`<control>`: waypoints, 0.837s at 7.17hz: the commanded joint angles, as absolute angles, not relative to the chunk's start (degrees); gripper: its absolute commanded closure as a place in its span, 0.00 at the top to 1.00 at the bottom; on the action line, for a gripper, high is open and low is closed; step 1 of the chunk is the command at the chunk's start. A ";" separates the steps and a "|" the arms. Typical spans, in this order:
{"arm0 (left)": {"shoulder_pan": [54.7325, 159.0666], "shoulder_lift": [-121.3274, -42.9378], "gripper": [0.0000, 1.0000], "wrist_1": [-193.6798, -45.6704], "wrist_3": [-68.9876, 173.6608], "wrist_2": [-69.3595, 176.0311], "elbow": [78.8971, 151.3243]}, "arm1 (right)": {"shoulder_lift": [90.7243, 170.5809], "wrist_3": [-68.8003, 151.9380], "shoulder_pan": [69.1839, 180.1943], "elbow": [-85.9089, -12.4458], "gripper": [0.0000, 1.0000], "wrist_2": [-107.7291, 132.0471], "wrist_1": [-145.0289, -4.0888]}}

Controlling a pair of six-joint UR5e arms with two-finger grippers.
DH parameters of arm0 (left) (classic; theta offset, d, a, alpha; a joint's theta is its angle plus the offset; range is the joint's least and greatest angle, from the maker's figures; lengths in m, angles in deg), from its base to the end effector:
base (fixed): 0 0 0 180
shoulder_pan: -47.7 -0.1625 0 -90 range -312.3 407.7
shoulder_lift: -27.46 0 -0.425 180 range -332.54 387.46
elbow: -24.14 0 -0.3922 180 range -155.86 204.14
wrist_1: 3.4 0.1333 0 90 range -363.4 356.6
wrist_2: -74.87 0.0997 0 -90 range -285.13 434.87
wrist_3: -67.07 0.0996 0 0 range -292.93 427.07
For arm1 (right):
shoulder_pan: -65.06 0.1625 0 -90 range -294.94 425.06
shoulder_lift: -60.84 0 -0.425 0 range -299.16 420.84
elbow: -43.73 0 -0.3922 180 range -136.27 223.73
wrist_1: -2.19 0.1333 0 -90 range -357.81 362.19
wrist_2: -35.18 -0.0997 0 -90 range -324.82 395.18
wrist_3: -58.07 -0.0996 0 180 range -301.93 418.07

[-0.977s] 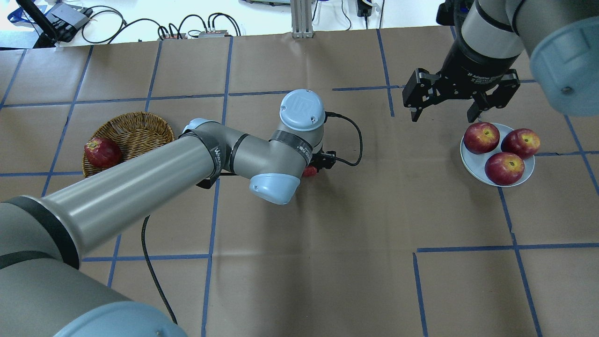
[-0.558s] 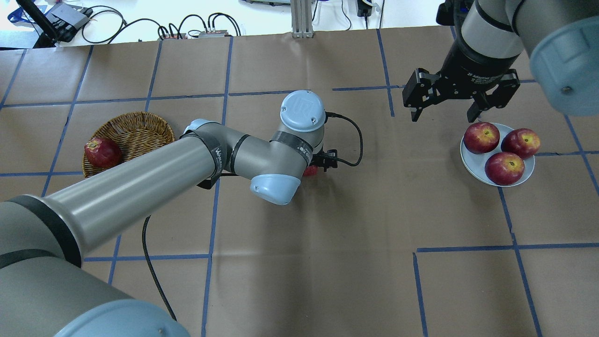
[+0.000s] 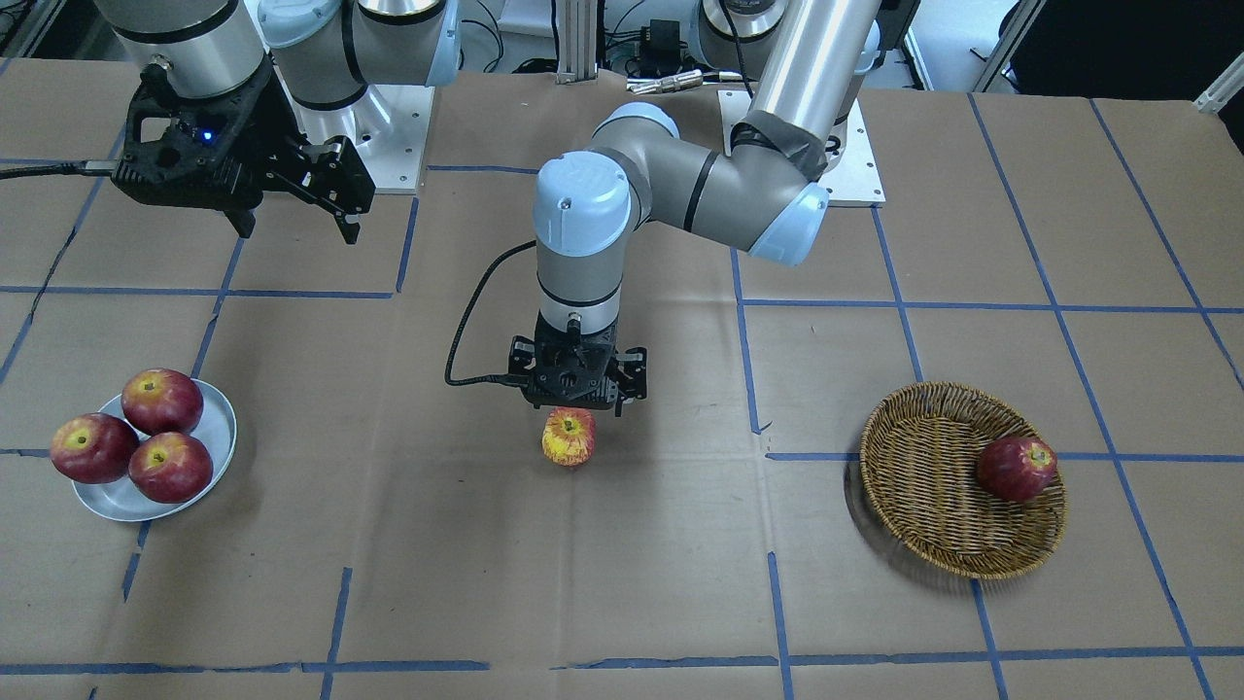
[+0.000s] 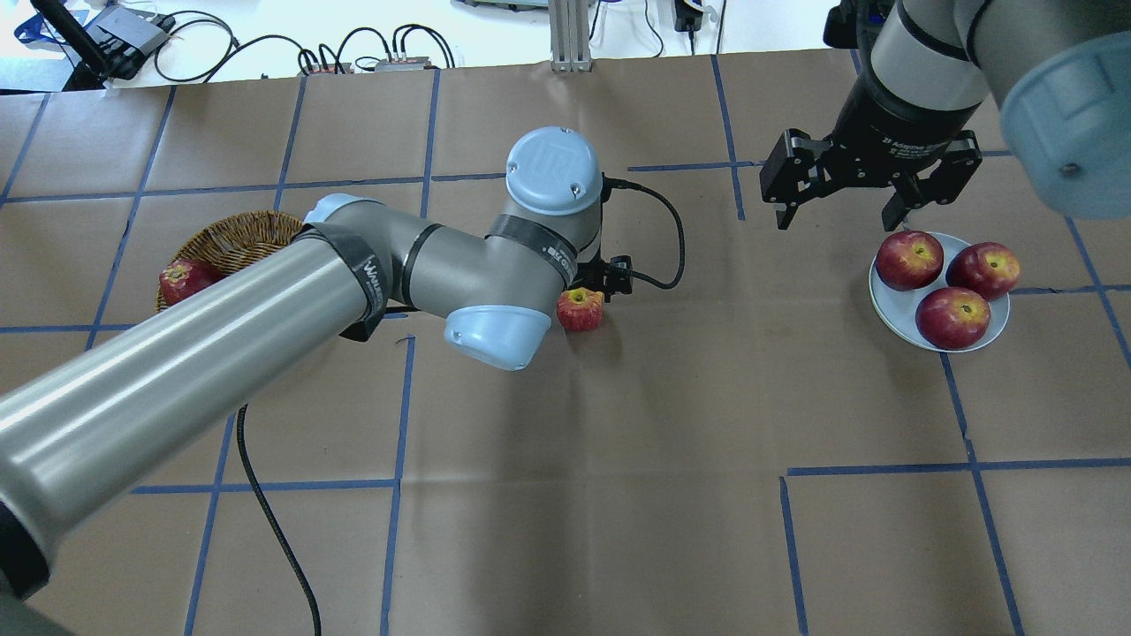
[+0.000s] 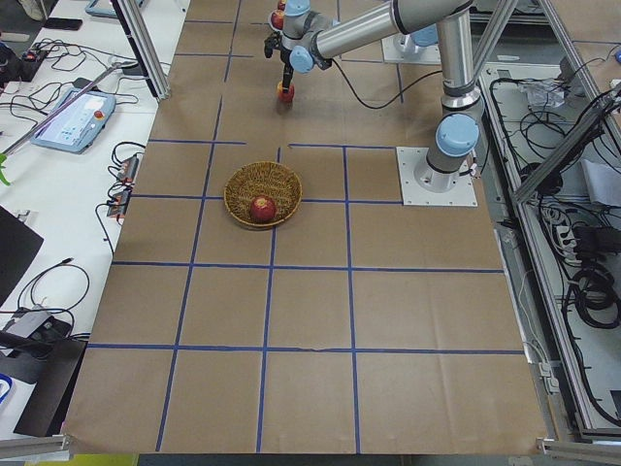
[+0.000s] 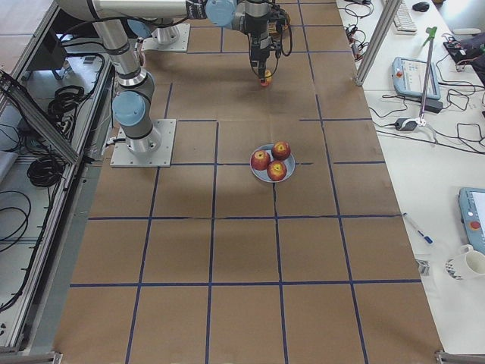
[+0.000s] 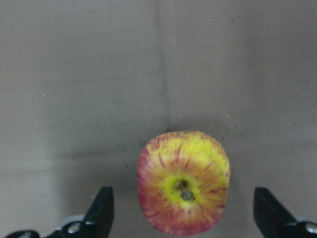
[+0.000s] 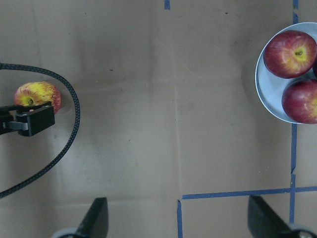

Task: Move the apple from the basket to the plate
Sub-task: 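Open and withdraw the left gripper while the right gripper moves over the apple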

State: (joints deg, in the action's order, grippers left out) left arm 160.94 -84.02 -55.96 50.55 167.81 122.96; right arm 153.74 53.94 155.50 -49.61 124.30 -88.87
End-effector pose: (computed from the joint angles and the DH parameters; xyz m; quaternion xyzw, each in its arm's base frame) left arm -0.3567 -0.5058 0.2738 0.0569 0.9961 -0.0672 0.0029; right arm 0.1384 -0.4704 0.4854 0.0322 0.9994 -0.0051 0.0079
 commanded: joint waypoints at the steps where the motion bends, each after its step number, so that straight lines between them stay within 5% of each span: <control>1: 157.06 -74.80 0.99 -68.56 57.79 167.77 120.04 | 153.75 53.94 155.50 -49.61 1.00 124.30 -88.87; 6: 140.89 -57.37 0.99 -88.11 75.55 166.80 120.40 | 154.44 53.94 155.58 -49.87 1.00 124.65 -88.78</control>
State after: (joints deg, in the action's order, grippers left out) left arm 144.16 -60.34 -83.66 71.31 166.80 121.52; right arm 154.10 53.94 155.51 -49.80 124.42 -88.81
